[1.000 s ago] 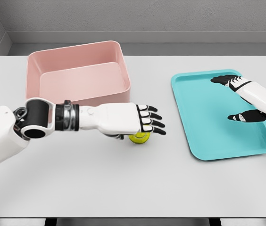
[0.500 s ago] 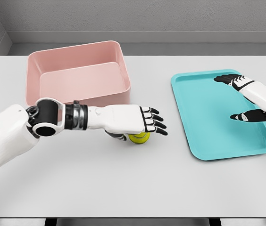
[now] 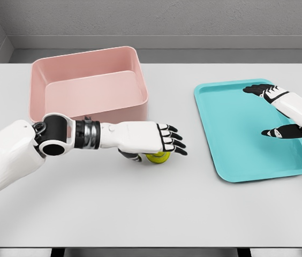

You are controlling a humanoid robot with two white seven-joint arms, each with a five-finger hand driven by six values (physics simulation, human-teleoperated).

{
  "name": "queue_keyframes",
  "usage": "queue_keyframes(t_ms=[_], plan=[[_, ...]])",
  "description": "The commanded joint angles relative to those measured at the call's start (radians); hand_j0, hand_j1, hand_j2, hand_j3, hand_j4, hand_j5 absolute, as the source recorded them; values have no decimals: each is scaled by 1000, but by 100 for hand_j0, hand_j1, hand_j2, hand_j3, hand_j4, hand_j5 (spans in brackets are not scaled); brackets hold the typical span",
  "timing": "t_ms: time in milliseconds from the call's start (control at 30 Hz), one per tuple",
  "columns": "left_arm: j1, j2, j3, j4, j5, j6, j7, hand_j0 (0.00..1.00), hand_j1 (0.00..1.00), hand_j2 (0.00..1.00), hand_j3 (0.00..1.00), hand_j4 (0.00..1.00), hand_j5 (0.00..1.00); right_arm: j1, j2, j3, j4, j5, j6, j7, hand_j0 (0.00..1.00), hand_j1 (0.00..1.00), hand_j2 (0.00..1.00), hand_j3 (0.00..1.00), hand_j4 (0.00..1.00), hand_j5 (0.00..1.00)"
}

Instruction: Put the tennis from the blue tray into the pink basket with both arms

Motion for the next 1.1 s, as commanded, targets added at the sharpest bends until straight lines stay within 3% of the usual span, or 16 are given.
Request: queue_keyframes(t_ms=[0, 367, 467, 700, 1067], plan=[[0, -2, -1, 14, 6, 2, 1, 100, 100, 100, 100, 100, 100, 0, -1, 0, -3, -8, 3, -1, 100, 100, 100, 100, 100, 100], [0, -3, -16, 40, 19, 2, 1, 100, 100, 100, 100, 100, 100, 0, 1, 0, -7, -8, 3, -1, 100, 100, 100, 100, 100, 100], [-3, -3, -22, 38, 19, 2, -1, 88, 88, 88, 88, 88, 88, 0, 1, 0, -7, -8, 3, -1, 100, 100, 100, 100, 100, 100], [-17, -34, -43, 38, 19, 2, -12, 79, 79, 79, 79, 79, 79, 0, -1, 0, -3, -8, 3, -1, 100, 100, 100, 100, 100, 100], [-11, -39, -40, 78, 20, 2, -13, 81, 81, 81, 81, 81, 81, 0, -1, 0, -3, -8, 3, -1, 100, 100, 100, 100, 100, 100]])
